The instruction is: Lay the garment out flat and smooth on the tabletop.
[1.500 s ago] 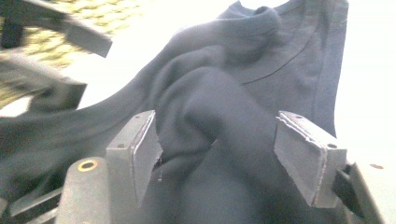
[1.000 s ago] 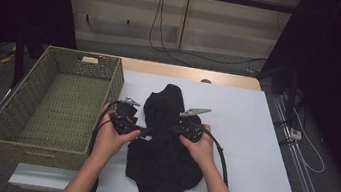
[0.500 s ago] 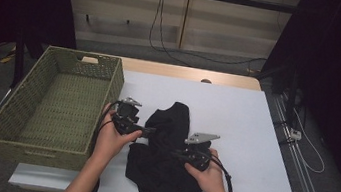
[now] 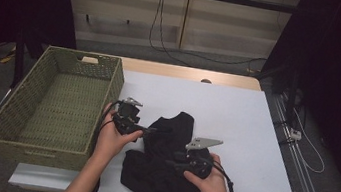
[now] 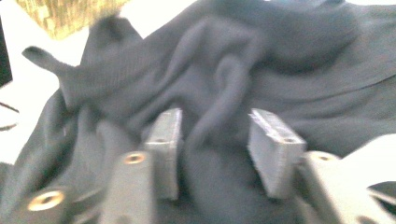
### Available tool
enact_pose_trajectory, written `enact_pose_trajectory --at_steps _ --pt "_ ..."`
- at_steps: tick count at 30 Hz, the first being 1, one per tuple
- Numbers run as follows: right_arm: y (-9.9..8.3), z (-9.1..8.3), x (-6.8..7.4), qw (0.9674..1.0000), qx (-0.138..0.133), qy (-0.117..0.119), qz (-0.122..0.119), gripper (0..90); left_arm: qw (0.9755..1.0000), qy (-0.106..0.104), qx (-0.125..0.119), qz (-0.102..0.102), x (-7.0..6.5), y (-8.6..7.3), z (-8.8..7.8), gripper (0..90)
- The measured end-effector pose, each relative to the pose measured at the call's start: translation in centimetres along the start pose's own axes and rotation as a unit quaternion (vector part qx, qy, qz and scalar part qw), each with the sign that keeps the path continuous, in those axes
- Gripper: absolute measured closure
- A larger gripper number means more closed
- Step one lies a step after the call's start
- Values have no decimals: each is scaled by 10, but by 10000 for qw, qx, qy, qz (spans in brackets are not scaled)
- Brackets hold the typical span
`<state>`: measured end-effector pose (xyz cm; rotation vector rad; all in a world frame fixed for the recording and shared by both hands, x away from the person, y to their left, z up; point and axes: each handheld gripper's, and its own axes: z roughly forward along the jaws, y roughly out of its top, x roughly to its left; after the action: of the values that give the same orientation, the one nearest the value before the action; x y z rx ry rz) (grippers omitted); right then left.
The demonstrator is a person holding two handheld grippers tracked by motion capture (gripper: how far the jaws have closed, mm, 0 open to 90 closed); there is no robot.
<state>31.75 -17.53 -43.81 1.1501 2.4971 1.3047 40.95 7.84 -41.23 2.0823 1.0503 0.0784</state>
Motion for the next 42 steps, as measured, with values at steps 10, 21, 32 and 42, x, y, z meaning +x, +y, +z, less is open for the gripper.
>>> enact_pose_trajectory --at_steps 10,21,32,42 --pt "14 -15 -21 9979 -373 -454 262 288 9990 -277 145 325 -9 8 18 201" --pt "9 -9 -38 9941 -399 -842 554 245 9950 -321 517 790 -25 17 58 429" --pt "12 -7 -71 9878 -432 -1173 931 245 9990 -252 19 374 -8 26 31 833" --pt "37 6 -102 9840 -394 -1578 720 333 9997 89 -243 38 10 18 11 863"
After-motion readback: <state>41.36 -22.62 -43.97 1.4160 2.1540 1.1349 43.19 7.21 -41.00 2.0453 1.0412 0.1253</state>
